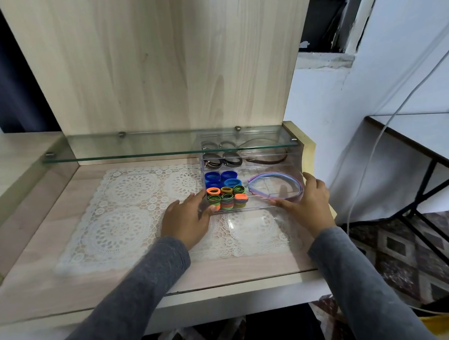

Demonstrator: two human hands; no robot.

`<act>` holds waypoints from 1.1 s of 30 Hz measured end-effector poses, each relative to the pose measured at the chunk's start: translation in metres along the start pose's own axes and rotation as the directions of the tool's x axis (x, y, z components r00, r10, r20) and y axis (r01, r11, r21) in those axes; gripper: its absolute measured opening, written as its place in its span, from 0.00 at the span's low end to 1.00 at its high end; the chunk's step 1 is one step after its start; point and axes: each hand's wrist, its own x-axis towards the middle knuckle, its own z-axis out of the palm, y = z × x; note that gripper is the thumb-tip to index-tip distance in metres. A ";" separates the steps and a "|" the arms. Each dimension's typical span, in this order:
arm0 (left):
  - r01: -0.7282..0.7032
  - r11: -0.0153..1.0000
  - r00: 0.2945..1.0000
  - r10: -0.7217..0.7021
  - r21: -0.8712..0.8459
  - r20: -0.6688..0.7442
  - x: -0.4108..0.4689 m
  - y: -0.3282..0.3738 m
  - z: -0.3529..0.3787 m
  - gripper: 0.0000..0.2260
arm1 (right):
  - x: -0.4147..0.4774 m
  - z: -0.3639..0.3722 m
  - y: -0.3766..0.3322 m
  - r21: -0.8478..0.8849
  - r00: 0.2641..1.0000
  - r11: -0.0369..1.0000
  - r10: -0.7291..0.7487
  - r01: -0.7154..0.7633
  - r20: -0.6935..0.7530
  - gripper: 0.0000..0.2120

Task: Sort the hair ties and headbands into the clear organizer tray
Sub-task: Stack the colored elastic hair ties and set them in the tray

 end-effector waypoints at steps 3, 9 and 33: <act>0.009 1.000 1.000 -0.009 0.005 0.004 0.004 -0.002 0.002 0.23 | 0.003 0.004 0.000 0.001 1.000 1.000 -0.011 0.011 -0.004 0.49; 0.014 1.000 1.000 -0.014 0.023 0.010 0.014 -0.006 0.008 0.23 | 0.012 0.016 0.003 -0.022 0.999 1.000 -0.013 0.012 -0.045 0.46; 0.132 0.987 0.960 -0.150 -0.090 -0.238 0.060 -0.011 0.024 0.09 | 0.040 0.066 -0.009 0.130 0.964 0.988 0.112 -0.082 -0.240 0.39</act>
